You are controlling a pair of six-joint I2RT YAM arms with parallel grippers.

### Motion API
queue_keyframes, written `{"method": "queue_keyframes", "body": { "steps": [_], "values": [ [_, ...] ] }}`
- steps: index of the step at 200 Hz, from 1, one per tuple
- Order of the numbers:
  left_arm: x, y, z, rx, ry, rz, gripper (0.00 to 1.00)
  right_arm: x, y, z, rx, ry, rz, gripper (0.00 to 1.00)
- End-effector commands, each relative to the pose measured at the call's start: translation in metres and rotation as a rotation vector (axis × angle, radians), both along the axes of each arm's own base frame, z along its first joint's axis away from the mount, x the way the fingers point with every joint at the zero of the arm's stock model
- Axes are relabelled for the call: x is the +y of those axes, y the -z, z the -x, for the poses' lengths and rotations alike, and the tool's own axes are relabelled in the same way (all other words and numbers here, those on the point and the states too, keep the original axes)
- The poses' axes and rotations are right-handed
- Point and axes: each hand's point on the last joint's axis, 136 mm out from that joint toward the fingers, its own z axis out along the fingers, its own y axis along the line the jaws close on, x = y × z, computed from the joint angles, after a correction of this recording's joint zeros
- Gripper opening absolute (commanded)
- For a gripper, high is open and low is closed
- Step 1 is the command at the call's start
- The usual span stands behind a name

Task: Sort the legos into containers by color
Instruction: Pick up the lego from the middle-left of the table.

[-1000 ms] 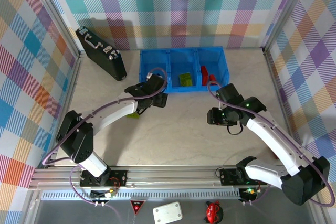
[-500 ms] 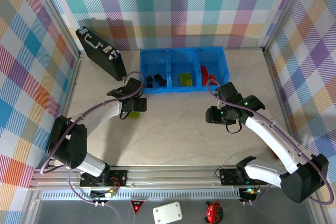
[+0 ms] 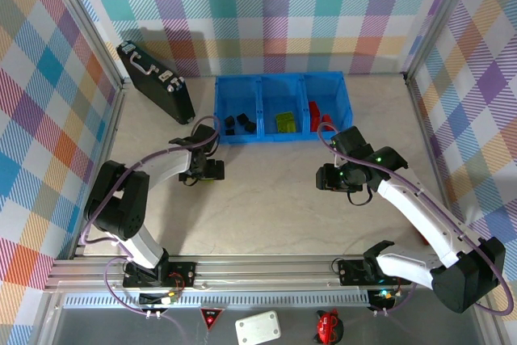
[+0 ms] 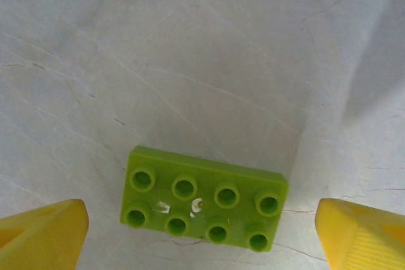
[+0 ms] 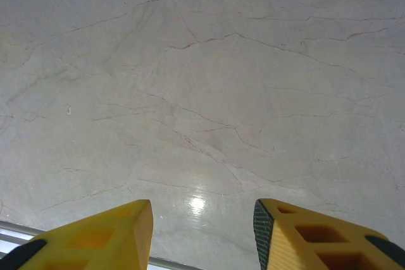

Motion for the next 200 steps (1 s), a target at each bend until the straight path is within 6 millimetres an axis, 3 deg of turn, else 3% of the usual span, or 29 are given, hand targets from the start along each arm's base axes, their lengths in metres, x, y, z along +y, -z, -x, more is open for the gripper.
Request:
{"method": "queue_keyframes", "body": {
  "steps": [1,101,145,200],
  "values": [
    [0.003,0.009,0.01,0.06,0.017,0.011,0.91,0.002,-0.007,-0.002,-0.01,0.012,-0.028,0.47],
    [0.0,0.02,0.007,0.088,0.022,0.029,0.74,0.005,-0.006,-0.004,-0.006,0.011,-0.038,0.47],
    [-0.001,0.015,0.005,0.079,0.025,0.035,0.64,0.005,-0.006,-0.004,-0.005,0.012,-0.035,0.47],
    [-0.002,0.005,0.004,0.056,0.02,0.048,0.6,0.006,-0.004,-0.004,-0.005,0.012,-0.042,0.47]
  ]
}}
